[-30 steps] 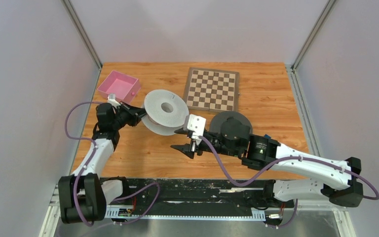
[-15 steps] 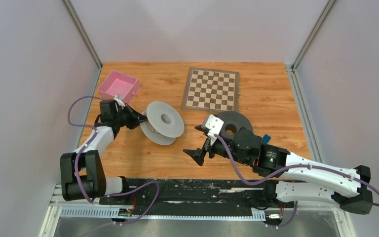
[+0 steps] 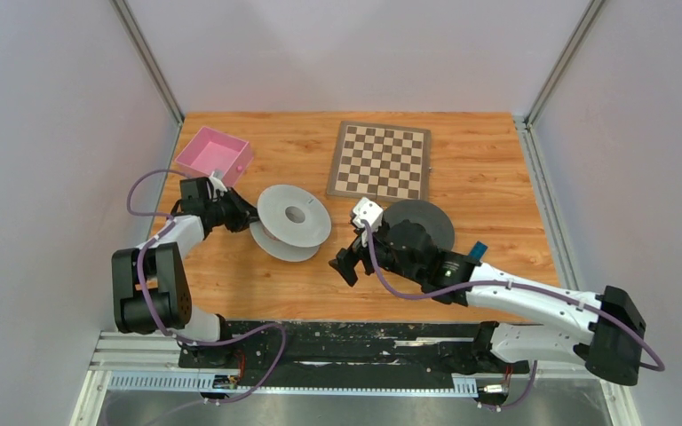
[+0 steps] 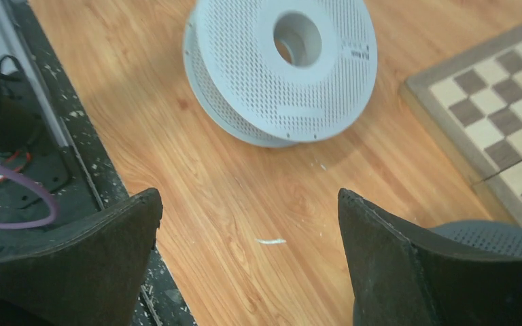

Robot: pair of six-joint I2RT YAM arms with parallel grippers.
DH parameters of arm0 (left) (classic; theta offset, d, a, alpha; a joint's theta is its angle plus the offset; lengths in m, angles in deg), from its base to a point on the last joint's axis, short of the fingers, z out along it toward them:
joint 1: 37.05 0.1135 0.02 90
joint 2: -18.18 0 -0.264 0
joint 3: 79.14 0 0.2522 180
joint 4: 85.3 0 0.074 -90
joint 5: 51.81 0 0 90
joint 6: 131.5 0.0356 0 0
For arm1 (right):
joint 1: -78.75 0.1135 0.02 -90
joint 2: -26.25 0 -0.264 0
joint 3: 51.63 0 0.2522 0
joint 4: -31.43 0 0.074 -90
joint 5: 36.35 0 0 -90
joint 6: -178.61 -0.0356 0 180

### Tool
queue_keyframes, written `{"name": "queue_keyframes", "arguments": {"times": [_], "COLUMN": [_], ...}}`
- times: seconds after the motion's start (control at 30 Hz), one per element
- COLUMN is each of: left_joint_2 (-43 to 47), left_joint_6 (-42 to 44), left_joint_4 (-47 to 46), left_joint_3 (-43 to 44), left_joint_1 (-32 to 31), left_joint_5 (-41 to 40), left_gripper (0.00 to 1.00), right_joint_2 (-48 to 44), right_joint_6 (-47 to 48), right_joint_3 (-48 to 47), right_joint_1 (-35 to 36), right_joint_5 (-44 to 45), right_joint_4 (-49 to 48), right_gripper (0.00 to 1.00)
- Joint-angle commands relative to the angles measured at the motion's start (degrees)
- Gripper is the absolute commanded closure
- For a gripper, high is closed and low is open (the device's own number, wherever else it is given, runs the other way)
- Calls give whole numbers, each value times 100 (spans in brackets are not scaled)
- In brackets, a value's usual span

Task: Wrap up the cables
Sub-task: Place the cable reel at the center of the board.

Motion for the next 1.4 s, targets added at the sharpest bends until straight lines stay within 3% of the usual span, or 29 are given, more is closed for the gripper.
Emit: {"name": "queue_keyframes", "arguments": {"times": [0.0, 0.5, 0.77, 0.97, 1.1, 1.37], "left_joint_2": [-83, -336, -105, -79, -64, -80], "left_joint_6": [643, 1294, 1032, 834, 806, 779], "left_joint_4": [448, 974, 765, 634, 610, 641], "left_joint_3": [248, 427, 302, 270, 255, 277], "left_joint_1": [54, 85, 85, 100, 103, 103], "left_joint_5": [-294, -844, -1139, -834, -627, -440], "left_gripper": [80, 72, 69, 70, 72, 73], "right_joint_2": [235, 307, 431, 576, 1253, 2875], "right_joint_6": [-417, -518, -541, -411, 609, 3127], "right_joint_3": [-60, -174, -223, -263, -336, -1008], "right_joint_1": [-214, -361, -375, -466, -564, -466], "right_joint_5": [-629, -1021, -1182, -1164, -1003, -771], "right_joint_4": [-326, -368, -331, -396, -1063, -1998], "right_gripper": [0, 0, 0, 0, 2, 20]}}
